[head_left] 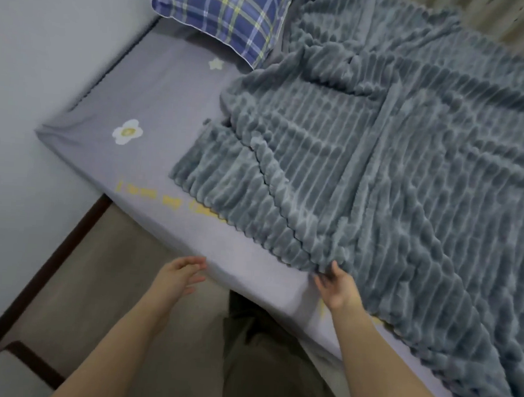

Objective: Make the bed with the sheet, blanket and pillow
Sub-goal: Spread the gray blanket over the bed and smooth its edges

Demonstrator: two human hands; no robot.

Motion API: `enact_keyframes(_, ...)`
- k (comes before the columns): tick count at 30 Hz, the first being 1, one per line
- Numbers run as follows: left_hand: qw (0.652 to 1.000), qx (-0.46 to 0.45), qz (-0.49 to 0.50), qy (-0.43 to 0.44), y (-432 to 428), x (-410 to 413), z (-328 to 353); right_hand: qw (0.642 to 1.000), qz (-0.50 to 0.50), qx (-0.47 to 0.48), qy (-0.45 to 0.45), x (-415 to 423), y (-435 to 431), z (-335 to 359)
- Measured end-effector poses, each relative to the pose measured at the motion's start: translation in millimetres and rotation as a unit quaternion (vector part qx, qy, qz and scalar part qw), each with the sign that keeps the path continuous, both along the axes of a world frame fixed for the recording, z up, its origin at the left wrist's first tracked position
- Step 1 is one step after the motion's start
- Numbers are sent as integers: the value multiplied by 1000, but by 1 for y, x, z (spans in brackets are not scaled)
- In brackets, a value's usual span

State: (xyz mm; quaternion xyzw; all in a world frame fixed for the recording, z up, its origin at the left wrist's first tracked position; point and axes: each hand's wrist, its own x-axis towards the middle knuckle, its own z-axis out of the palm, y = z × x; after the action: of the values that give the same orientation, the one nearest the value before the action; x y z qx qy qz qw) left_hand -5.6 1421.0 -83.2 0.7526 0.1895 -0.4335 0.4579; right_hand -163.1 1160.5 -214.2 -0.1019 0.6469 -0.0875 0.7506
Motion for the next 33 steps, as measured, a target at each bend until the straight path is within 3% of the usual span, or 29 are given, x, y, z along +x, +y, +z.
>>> enact_keyframes(3, 999, 15, -34, 3, 7, 55, -8, 994, -105, 7, 25, 26, -10, 2)
enact_keyframes(6, 995, 42, -82, -27, 12, 105, -25, 992, -127, 3, 4, 50, -16, 11)
enact_keyframes(10, 973, 97, -204, -54, 9, 164, -61, 988, -119, -94, 6, 65, -16, 31)
enact_keyframes(13, 959, 104, -250, -86, -5, 198, -91, 961, -240, -137, -12, 47, -9, 41)
enact_keyframes(15, 959, 51, -255, -111, -14, 216, -110, 938, -313, -145, -39, 31, 0, 48)
enact_keyframes(18, 969, -23, -228, -92, -29, 235, -133, 932, -321, -155, -65, 16, 19, 63)
enact_keyframes(21, 971, 33, -211, -108, -38, 246, -153, 940, -290, -170, -56, 6, 46, 72)
enact_keyframes(24, 934, 159, -293, -127, -31, 259, -168, 945, -293, -126, -67, 2, 76, 69)
enact_keyframes(27, 849, 170, -462, -193, -27, 270, -159, 965, -255, -65, -13, 15, 102, 62)
enact_keyframes(29, 805, 103, -505, -295, -30, 270, -142, 973, -225, -32, 42, 26, 118, 56)
enact_keyframes(33, 734, -121, -435, -507, -27, 290, -78, 975, -188, -2, 116, 39, 104, 72)
